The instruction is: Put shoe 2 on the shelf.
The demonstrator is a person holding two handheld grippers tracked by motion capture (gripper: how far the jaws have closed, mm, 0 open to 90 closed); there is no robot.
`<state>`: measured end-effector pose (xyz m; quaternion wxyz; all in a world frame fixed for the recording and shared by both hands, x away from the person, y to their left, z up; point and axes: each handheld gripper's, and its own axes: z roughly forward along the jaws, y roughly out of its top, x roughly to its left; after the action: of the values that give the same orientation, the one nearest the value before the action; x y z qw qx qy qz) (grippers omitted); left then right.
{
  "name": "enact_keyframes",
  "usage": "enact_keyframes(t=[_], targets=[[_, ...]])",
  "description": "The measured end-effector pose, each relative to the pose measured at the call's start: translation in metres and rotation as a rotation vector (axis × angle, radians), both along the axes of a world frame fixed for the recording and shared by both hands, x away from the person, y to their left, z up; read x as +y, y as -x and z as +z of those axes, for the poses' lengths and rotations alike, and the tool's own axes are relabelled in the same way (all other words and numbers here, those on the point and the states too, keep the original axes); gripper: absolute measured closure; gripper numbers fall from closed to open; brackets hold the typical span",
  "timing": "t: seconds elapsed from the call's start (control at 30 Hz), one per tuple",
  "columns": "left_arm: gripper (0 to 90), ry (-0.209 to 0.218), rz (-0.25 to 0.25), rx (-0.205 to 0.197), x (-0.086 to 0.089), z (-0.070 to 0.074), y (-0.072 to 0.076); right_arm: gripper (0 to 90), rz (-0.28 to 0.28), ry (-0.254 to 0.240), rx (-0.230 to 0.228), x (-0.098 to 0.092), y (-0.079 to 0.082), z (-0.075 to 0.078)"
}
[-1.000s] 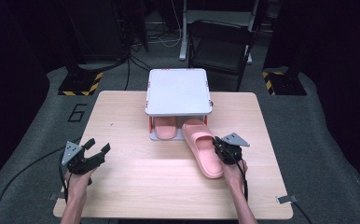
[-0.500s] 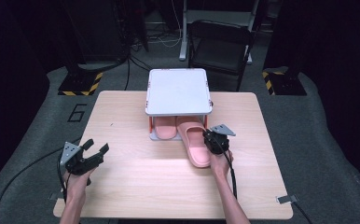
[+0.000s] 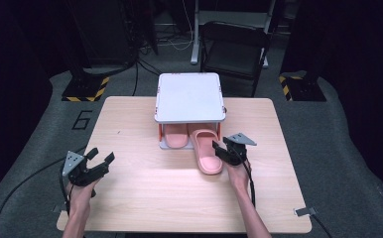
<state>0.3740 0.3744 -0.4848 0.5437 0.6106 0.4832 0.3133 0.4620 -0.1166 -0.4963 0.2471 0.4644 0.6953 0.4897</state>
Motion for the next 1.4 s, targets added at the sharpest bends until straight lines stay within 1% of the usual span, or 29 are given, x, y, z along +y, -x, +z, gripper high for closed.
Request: enact_keyframes(t=[0.07, 0.1, 0.13, 0.2, 0.23, 0.37, 0.4, 0.53, 0.6, 0.63, 0.67, 0.7, 0.73, 0.77, 0.8, 0.83, 0.87, 0.9, 0.93, 0.97, 1.0, 1.07, 1.1, 1.13, 1.2, 1.27, 1.3, 1.33, 1.4], targets=[[26.0, 0.0, -0.001, 0.0, 0.0, 0.001, 0.0, 28.5, 0.025, 0.023, -0.01, -0.006, 0.013, 0.001], [25.9, -0.001, 0.001, -0.003, 0.0, 0.001, 0.0, 27.2, 0.044, 0.021, -0.013, -0.008, 0.018, 0.0], [26.0, -0.002, -0.002, -0.003, 0.0, 0.001, 0.0, 24.1, 0.076, 0.031, -0.018, -0.013, 0.029, -0.001], [25.9, -0.001, -0.003, -0.001, -0.001, 0.002, 0.0, 18.0, 0.099, 0.051, -0.031, -0.017, 0.04, -0.001], [25.9, -0.001, -0.001, -0.002, -0.002, 0.002, 0.0, 16.3, 0.121, 0.061, -0.028, -0.021, 0.047, -0.003], [25.9, -0.001, -0.006, -0.004, -0.003, 0.002, -0.001, 15.7, 0.158, 0.071, -0.011, -0.027, 0.066, -0.01], [25.9, 0.0, -0.007, -0.009, -0.004, 0.002, -0.001, 15.8, 0.173, 0.092, -0.014, -0.029, 0.068, -0.013], [25.9, -0.008, -0.011, -0.003, -0.005, 0.003, -0.001, 18.7, 0.196, 0.123, 0.031, -0.028, 0.074, -0.026], [25.9, -0.009, -0.013, -0.001, -0.006, 0.003, -0.001, 22.2, 0.189, 0.142, 0.047, -0.025, 0.073, -0.027], [25.9, -0.008, -0.012, -0.003, -0.006, 0.003, -0.002, 23.1, 0.183, 0.138, 0.045, -0.022, 0.071, -0.027], [25.9, -0.007, -0.006, -0.008, -0.005, 0.003, -0.002, 24.8, 0.185, 0.151, 0.028, -0.021, 0.069, -0.028], [25.9, -0.005, -0.005, -0.007, -0.005, 0.003, -0.002, 25.3, 0.198, 0.183, 0.032, -0.018, 0.067, -0.027], [25.9, -0.006, -0.006, -0.003, -0.004, 0.003, -0.001, 26.2, 0.199, 0.197, 0.036, -0.015, 0.065, -0.028], [25.9, -0.001, -0.001, -0.006, -0.004, 0.003, -0.001, 27.0, 0.197, 0.21, 0.052, -0.014, 0.063, -0.028], [25.9, 0.003, 0.002, -0.012, -0.003, 0.003, -0.001, 27.9, 0.196, 0.222, 0.052, -0.011, 0.06, -0.028], [25.9, -0.002, -0.001, -0.003, -0.003, 0.003, -0.001, 28.6, 0.199, 0.221, 0.053, -0.01, 0.058, -0.028], [25.9, 0.0, 0.0, -0.002, -0.002, 0.003, -0.001, 28.8, 0.19, 0.216, 0.052, -0.008, 0.056, -0.028], [26.0, 0.005, 0.004, -0.008, -0.002, 0.003, -0.001, 29.0, 0.198, 0.213, 0.047, -0.008, 0.053, -0.027], [25.9, 0.005, 0.004, -0.008, -0.002, 0.003, -0.001, 30.0, 0.188, 0.19, 0.04, -0.007, 0.05, -0.025], [25.9, 0.006, 0.005, -0.008, -0.002, 0.003, -0.002, 30.7, 0.181, 0.184, 0.044, -0.006, 0.048, -0.023], [25.9, 0.006, 0.005, -0.008, -0.001, 0.003, -0.002, 30.8, 0.17, 0.193, 0.039, -0.005, 0.044, -0.022], [25.9, 0.009, 0.007, -0.011, -0.001, 0.003, -0.002, 31.6, 0.156, 0.192, 0.039, -0.003, 0.036, -0.02], [25.9, 0.007, 0.005, -0.007, -0.001, 0.003, -0.002, 31.6, 0.153, 0.188, 0.049, -0.002, 0.033, -0.02], [25.9, 0.008, 0.005, -0.006, -0.001, 0.003, -0.001, 32.5, 0.144, 0.181, 0.047, 0.0, 0.027, -0.02], [25.9, 0.01, 0.009, -0.006, 0.0, 0.003, -0.001, 34.8, 0.141, 0.182, 0.056, 0.004, 0.019, -0.019], [25.9, 0.014, 0.014, -0.013, 0.001, 0.003, -0.001, 36.5, 0.131, 0.172, 0.051, 0.009, 0.012, -0.02], [25.9, 0.01, 0.013, -0.006, 0.002, 0.003, -0.001, 37.6, 0.136, 0.179, 0.055, 0.011, 0.008, -0.019], [25.9, 0.013, 0.016, -0.011, 0.002, 0.003, -0.001, 38.6, 0.127, 0.17, 0.042, 0.015, 0.003, -0.019], [25.9, 0.011, 0.017, -0.008, 0.004, 0.003, -0.002, 38.6, 0.118, 0.181, 0.056, 0.02, -0.004, -0.018]])
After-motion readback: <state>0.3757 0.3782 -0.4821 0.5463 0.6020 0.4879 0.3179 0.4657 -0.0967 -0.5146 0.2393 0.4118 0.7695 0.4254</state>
